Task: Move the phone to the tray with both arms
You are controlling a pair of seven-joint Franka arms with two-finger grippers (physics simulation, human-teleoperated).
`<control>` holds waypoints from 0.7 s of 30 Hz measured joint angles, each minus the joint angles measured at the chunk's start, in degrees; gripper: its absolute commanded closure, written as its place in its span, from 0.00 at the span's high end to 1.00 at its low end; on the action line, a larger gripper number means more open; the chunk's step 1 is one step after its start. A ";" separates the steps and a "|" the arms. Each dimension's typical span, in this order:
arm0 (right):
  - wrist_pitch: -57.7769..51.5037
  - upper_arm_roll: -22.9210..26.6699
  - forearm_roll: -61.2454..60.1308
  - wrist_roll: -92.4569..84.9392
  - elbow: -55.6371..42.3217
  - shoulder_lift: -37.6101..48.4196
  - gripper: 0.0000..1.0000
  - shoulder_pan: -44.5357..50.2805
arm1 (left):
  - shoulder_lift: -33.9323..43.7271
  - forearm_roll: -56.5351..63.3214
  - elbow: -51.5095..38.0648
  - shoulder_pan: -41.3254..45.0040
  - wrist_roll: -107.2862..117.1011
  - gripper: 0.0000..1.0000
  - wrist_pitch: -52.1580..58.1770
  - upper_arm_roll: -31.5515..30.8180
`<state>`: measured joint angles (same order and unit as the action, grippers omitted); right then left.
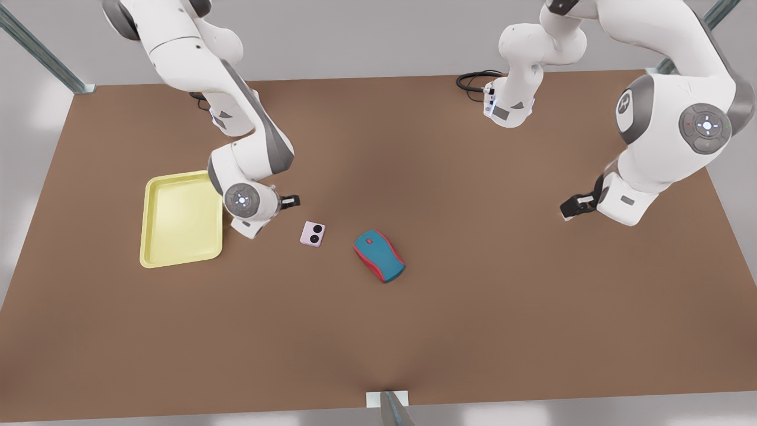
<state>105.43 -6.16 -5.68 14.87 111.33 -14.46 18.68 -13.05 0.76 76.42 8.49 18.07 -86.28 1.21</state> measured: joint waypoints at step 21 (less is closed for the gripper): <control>30.11 1.98 -1.30 29.39 -0.94 -16.36 1.00 6.44 | -3.04 0.53 -0.02 0.08 -11.53 1.00 2.53 0.37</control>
<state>135.54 -4.17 -6.98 44.26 110.38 -30.82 25.11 -16.08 1.29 76.40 8.57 6.54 -83.75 1.58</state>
